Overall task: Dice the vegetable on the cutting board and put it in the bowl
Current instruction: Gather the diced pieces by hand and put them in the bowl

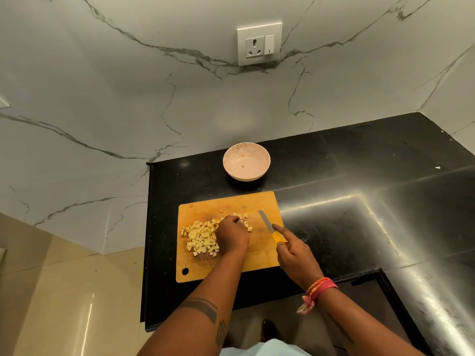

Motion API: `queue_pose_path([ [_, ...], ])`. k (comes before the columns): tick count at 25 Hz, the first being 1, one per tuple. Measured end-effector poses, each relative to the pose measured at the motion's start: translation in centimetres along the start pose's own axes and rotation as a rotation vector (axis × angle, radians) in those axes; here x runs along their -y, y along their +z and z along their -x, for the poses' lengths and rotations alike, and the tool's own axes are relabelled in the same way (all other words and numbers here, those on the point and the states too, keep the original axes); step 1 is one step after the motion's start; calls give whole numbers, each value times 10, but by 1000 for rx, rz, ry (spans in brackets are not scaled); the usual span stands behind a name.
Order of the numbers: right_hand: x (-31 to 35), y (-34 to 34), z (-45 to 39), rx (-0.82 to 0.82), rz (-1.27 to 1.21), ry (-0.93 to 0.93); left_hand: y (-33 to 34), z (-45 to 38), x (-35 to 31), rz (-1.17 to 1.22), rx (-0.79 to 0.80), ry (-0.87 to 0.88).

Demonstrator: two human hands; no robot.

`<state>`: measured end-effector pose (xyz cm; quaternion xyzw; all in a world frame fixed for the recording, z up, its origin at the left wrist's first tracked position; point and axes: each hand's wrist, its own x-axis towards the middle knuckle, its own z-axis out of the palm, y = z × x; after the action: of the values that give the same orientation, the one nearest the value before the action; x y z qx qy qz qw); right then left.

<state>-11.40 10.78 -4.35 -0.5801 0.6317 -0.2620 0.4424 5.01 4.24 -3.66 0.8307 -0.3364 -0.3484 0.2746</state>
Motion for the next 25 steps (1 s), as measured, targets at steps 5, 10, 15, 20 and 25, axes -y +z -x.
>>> queue_pose_path([
  [5,2,2,-8,-179,152,49,3,15,-10,-220,-95,228],
  [10,-17,-15,-22,-287,325,174,30,30,-16,-235,183,405],
  [15,-25,-15,-19,-262,451,140,34,45,-24,-176,265,384],
  [20,12,13,-22,15,329,49,-15,36,-13,-216,212,348],
  [25,50,55,-36,156,379,3,-85,21,30,-480,145,499],
])
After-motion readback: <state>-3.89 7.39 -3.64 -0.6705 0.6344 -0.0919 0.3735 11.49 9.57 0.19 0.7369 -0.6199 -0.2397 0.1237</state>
